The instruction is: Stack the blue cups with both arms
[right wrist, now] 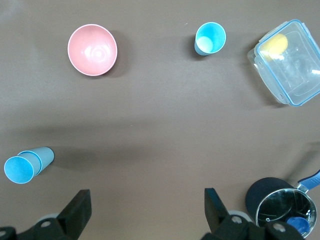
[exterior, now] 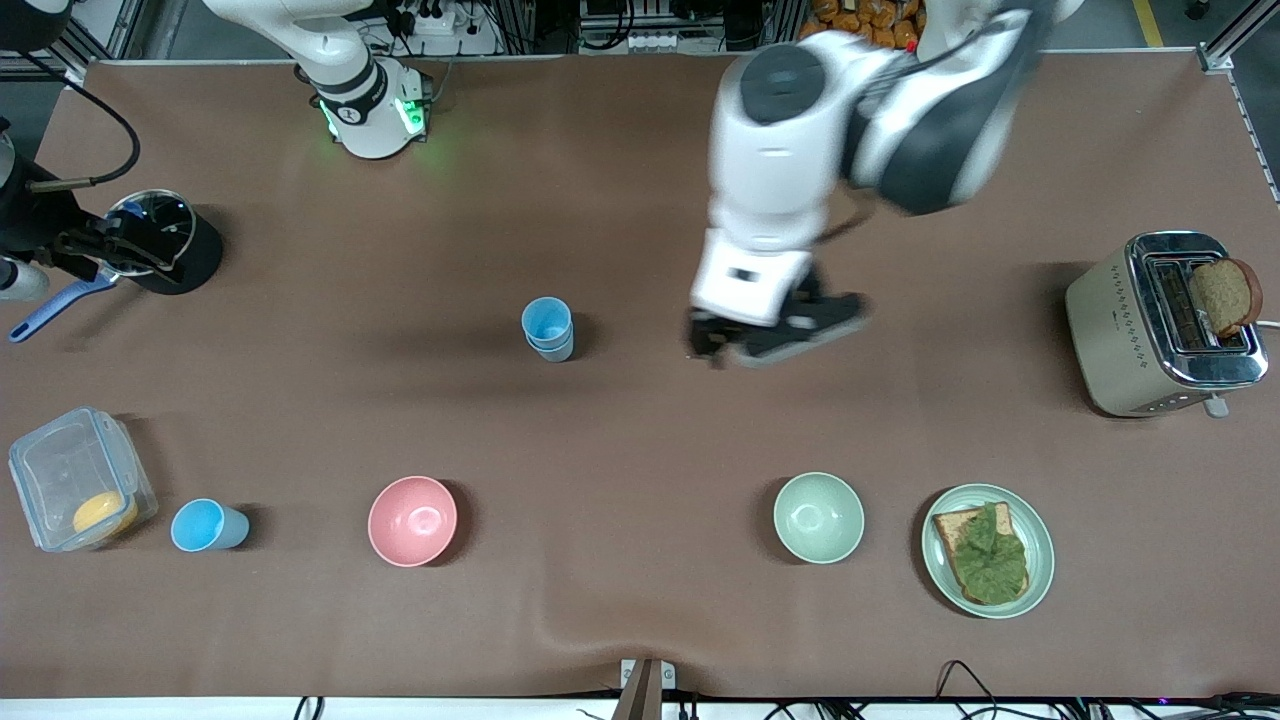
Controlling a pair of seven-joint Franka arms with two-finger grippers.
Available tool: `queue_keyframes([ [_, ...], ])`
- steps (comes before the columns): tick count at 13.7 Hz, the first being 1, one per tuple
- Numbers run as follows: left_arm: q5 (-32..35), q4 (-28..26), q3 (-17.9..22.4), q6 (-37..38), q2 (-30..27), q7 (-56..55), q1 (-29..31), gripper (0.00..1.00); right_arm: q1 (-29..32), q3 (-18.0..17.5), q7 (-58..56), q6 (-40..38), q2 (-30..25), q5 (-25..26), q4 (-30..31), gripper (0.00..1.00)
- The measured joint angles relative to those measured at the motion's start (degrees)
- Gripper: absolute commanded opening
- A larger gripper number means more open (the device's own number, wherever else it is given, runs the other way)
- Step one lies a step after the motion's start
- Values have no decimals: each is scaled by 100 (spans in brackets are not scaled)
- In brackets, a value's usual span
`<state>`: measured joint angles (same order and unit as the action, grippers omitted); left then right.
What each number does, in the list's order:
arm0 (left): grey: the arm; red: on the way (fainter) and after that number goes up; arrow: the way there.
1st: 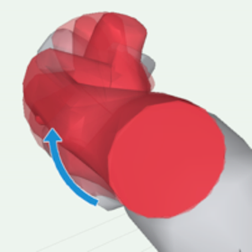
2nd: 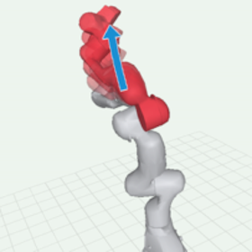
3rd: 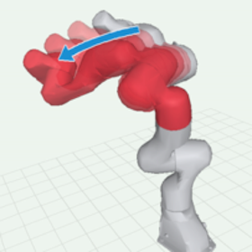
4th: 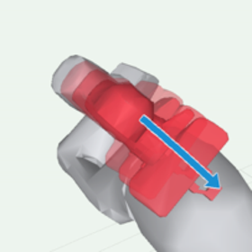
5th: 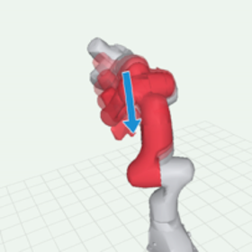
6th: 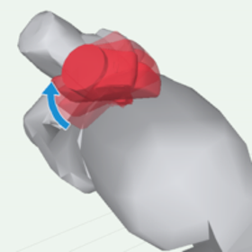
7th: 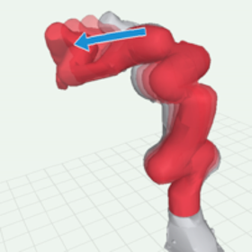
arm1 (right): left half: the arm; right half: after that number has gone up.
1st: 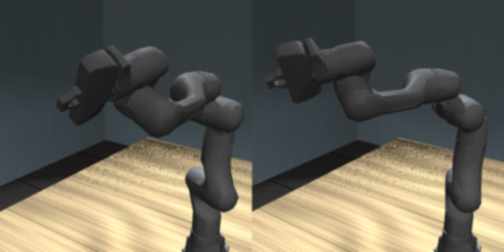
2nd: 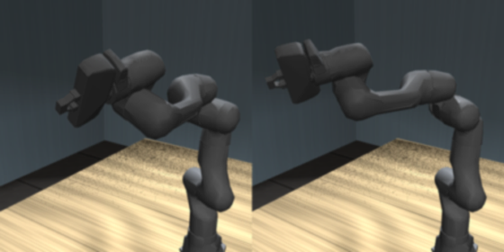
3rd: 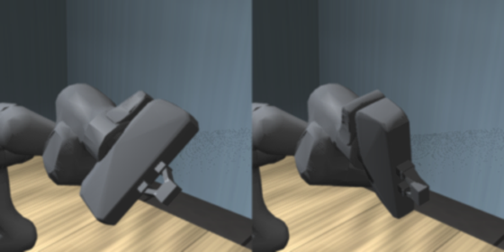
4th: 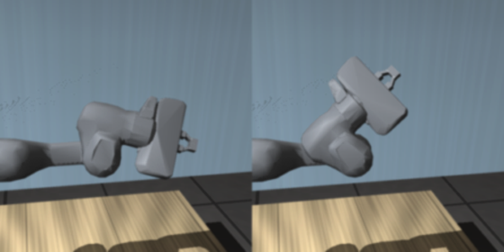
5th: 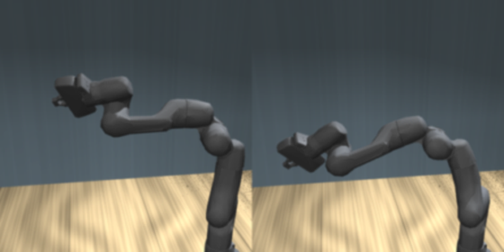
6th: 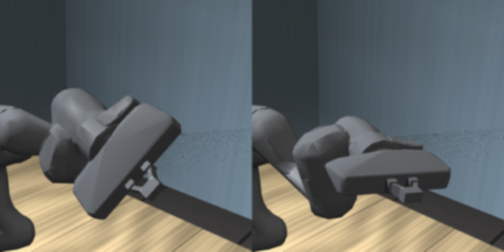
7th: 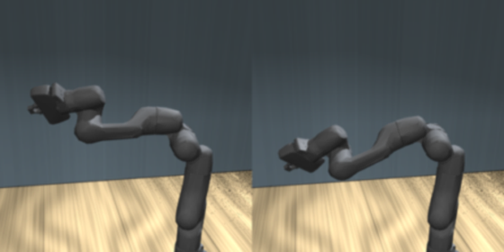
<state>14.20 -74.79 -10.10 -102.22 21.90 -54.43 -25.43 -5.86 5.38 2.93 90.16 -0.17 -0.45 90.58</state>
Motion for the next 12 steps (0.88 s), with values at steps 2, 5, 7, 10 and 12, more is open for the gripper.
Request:
queue_keyframes([
  [2, -6, -61, -10, 177, -253, 1150, 584, 100, 0, -2, 0, 8, 1, 6, -1, 100],
  [5, -268, -100, -33, 448, -503, 2312, 1343, 100, 0, -1, 0, 8, 13, 12, 0, 100],
  [7, -476, -116, -44, 601, -642, 2855, 1699, 100, 0, -3, 0, 9, 15, 13, 0, 100],
  [10, -605, -249, -59, 840, -903, 3503, 2065, 100, -1, -4, 0, 10, 16, 13, 0, 100],
  [12, -934, -442, -63, 877, -1122, 3972, 2355, 100, -1, -4, 0, 10, 17, 13, 0, 100],
])
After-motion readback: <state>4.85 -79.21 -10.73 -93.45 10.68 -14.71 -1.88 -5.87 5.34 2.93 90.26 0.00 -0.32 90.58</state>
